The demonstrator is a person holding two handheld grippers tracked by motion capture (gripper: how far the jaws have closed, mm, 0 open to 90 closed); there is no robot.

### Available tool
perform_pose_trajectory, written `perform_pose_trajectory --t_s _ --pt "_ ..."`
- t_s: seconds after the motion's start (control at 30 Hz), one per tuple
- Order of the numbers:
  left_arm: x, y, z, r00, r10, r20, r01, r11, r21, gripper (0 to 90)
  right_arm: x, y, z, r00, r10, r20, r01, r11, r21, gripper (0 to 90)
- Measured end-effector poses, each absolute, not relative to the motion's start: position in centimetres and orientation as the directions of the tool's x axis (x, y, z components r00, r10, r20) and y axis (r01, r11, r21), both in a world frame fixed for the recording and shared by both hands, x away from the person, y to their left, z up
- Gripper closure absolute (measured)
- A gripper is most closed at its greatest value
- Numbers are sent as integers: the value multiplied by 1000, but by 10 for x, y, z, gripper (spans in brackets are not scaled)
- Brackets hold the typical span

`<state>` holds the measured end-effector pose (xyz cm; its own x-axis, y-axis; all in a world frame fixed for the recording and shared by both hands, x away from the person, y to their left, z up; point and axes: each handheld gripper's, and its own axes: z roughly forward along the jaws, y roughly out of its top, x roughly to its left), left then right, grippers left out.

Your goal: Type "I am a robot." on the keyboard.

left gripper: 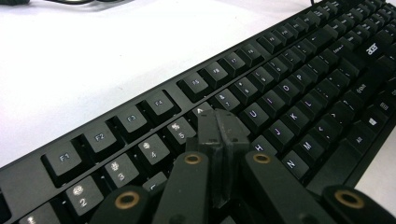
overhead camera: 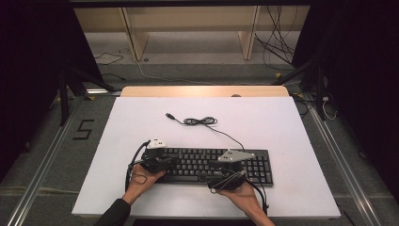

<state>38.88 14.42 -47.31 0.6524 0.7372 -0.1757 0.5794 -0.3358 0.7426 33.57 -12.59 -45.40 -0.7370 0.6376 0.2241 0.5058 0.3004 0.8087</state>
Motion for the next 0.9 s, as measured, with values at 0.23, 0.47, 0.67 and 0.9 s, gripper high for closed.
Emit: perform_pose_trajectory --t_s 0.23,0.47,0.67,0.9 --pt "391 140 -475 655 737 -167 582 -351 734 889 334 -127 -454 -738 636 224 505 300 810 378" --pt "391 140 -476 651 739 -170 587 -349 730 889 334 -127 -454 -740 635 223 504 302 809 378" --pt "390 139 -479 649 743 -163 590 -357 724 890 334 -127 -454 -739 636 223 504 302 809 378" --pt "390 138 -478 654 742 -146 582 -370 724 892 333 -127 -454 -738 637 221 503 302 810 378"
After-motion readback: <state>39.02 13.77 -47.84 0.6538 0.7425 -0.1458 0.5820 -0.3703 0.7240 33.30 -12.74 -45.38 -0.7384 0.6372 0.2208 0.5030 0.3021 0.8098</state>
